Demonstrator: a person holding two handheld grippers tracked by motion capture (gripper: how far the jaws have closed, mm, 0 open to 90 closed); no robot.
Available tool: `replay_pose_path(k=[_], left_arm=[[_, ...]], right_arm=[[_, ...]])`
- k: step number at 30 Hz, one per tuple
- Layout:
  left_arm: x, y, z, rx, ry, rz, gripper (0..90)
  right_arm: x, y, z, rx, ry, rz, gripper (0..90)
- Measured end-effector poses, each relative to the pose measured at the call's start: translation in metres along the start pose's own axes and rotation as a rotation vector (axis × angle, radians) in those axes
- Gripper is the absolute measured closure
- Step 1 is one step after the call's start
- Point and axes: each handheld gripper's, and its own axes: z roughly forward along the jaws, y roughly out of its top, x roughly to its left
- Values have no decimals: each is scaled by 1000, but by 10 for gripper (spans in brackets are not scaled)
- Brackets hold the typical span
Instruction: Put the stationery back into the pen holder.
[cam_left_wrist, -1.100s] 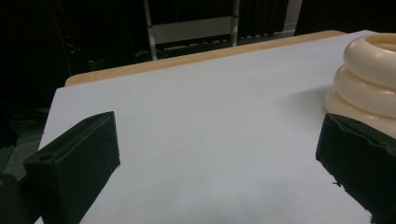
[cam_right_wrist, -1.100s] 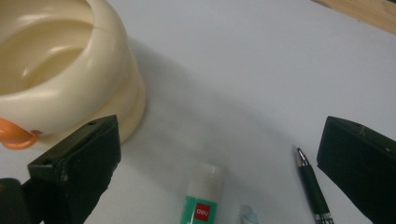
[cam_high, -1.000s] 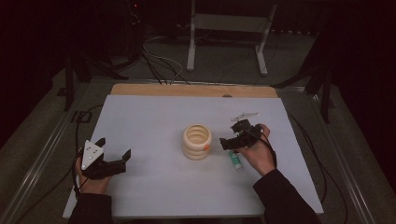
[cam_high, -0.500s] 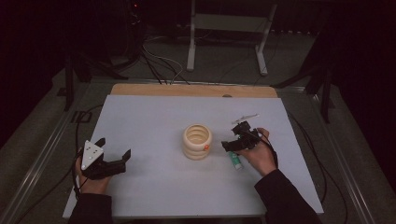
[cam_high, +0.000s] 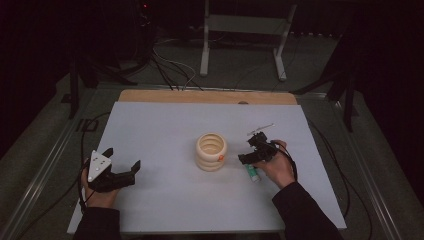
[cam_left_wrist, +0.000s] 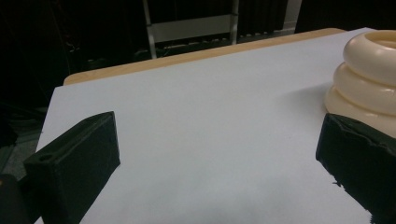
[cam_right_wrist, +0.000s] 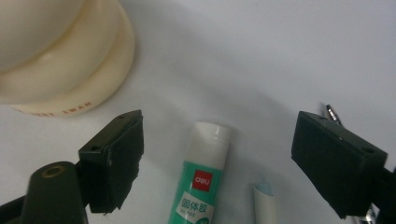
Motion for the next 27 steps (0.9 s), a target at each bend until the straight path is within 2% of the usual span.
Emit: replay_pose_path(k=[5,11,20,24,27], left_arm=[[0,0,0,-1,0,-3,1],[0,0,0,1,-2,0,1],[0,0,0,2,-2,1,1],[0,0,0,2,-3,1,1],[0,0,0,2,-5,2,1]], right_arm=[[1,-2,9,49,13,-12,269],[1,-3,15,79,7,-12,396],[-2,-3,25,134,16,14,484],[0,-3,28,150,24,-4,535],[3,-2,30,161,10,-25,561]])
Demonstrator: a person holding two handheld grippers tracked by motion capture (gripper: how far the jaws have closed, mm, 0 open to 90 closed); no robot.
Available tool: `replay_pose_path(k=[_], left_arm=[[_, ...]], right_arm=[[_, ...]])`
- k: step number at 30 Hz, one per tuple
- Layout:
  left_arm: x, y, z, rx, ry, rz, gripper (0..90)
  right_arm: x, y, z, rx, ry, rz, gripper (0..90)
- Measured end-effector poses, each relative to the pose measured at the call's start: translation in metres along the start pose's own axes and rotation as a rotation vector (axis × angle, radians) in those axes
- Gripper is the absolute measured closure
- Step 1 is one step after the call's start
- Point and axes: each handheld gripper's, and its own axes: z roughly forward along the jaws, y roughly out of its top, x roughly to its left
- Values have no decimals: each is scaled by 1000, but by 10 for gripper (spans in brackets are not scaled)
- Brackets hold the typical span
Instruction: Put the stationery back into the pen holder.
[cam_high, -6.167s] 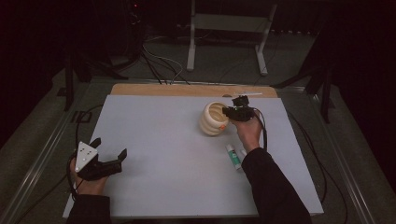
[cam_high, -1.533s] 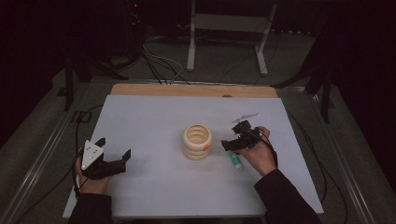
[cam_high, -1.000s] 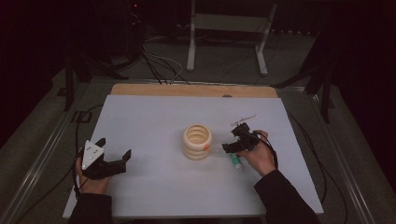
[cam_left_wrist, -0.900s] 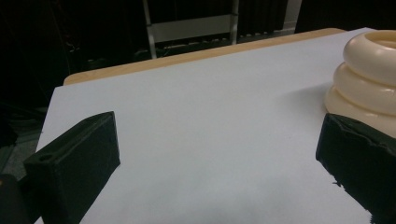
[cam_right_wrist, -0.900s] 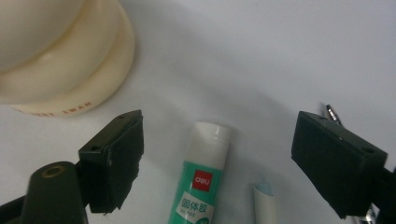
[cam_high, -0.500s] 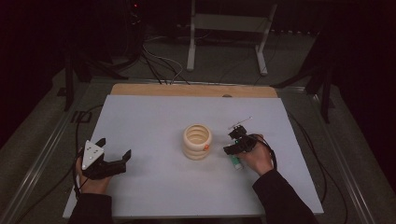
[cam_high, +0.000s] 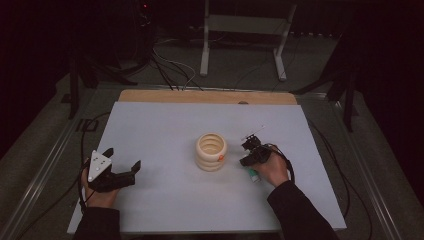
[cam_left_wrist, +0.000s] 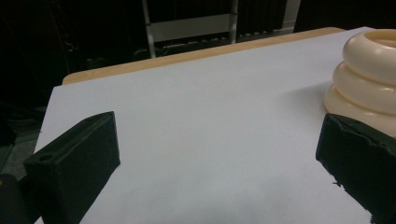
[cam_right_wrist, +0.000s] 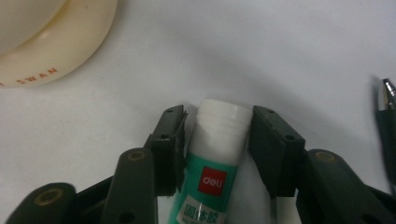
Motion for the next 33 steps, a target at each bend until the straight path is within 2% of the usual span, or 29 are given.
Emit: replay_pose_path(k=[9,14,26,33], left_arm=[[0,0,0,1,-1,1,1],[0,0,0,2,0,0,1],[-1,0,1,3,-2,0,1],[-1,0,1,6,-4,1,1]], right_arm=[[5,3,0,13,-10,-13,654],[5,2,-2,0,-9,-20,656],[6,2,-17,-82,-11,-27,658],[7,5,-32,-144,1,-26,657]])
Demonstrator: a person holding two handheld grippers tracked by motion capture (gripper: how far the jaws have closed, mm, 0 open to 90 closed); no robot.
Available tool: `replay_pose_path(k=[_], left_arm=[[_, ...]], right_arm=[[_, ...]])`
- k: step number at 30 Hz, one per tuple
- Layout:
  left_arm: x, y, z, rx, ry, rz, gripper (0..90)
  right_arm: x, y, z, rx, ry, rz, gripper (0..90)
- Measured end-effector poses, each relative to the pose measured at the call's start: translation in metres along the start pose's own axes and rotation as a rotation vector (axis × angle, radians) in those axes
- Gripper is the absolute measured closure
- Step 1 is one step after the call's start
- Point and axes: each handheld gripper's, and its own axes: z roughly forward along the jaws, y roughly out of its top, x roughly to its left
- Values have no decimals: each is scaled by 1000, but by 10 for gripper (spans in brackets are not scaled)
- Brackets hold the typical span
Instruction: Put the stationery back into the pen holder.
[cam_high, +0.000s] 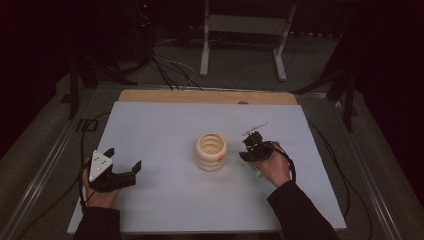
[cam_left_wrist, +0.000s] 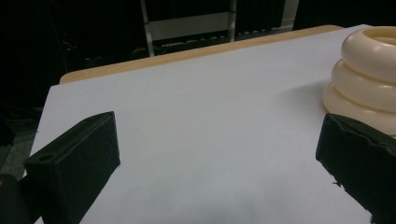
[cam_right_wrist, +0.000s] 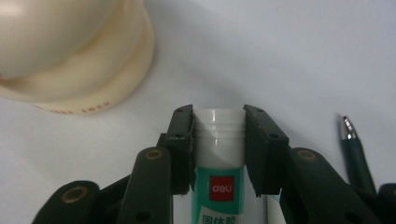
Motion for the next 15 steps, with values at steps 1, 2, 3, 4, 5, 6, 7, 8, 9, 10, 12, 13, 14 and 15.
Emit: replay_pose_path(k=[1,2,3,4,5,6,7,8,9,10,12,13,14,15], left_arm=[[0,0,0,0,0,0,1],[0,0,0,0,0,0,1],[0,0,0,1,-1,1,1],[0,0,0,1,-1,1,1],[0,0,0,0,-1,0,1],[0,0,0,0,-1,0,1],[0,0,0,0,0,0,1],[0,0,0,0,-1,-1,1],[0,0,0,0,-1,0,1],[0,0,0,0,-1,0,1],[0,0,0,-1,-1,0,1],[0,0,0,0,-1,-1,1],[0,0,0,0,-1,-1,1],[0,0,0,0,-1,-1,1]], right_arm=[[0,1,-1,-5,1,1,658],[0,1,-3,-13,1,-3,658],[1,2,-5,-21,1,-2,658],[1,2,-5,-21,1,-2,658],[1,3,-6,-27,0,-3,658],[2,5,-10,-47,-4,-6,658],[3,6,-11,-56,-5,-4,657],[3,6,-13,-66,-6,-5,658],[4,7,-15,-73,-5,-4,657],[4,8,-16,-83,-4,-7,658],[5,11,-19,-99,-4,-7,658],[6,12,-21,-107,-3,-9,658],[6,14,-23,-116,-4,-11,658],[7,15,-24,-125,-2,-10,658]])
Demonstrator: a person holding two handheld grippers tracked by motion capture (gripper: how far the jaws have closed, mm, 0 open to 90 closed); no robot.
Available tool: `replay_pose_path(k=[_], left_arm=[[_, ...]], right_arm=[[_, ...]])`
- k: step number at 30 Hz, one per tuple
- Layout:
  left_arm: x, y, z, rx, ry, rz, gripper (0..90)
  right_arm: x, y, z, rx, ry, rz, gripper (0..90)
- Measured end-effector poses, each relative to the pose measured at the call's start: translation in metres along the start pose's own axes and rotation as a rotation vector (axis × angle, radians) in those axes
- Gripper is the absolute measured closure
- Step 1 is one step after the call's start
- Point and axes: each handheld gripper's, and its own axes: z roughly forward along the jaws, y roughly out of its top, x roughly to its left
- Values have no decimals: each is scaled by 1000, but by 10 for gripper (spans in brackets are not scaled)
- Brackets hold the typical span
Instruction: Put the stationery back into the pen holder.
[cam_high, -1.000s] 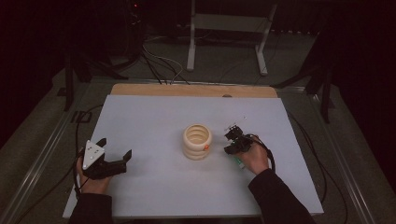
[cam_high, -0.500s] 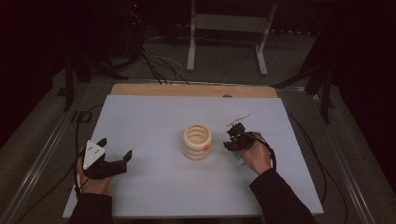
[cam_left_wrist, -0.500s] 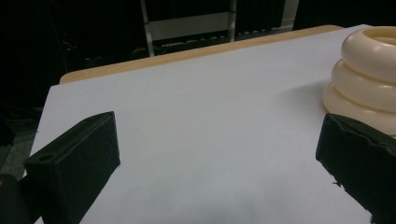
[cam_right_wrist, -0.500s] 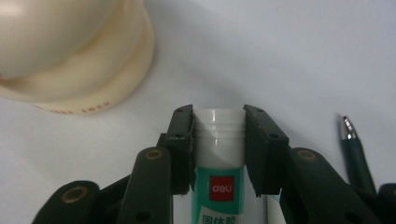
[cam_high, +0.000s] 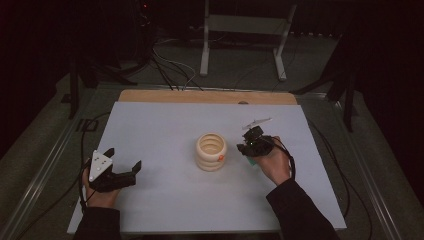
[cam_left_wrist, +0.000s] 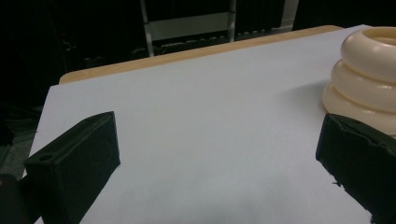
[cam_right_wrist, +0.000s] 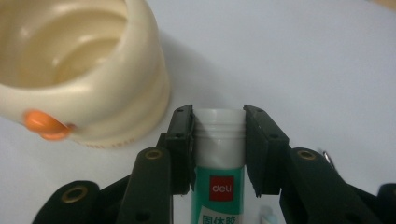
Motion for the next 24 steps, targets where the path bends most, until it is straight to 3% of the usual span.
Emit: replay_pose_path(k=[24], left_arm=[[0,0,0,2,-2,2,1]], right_arm=[[15,31,-20,-145,16,-14,657]])
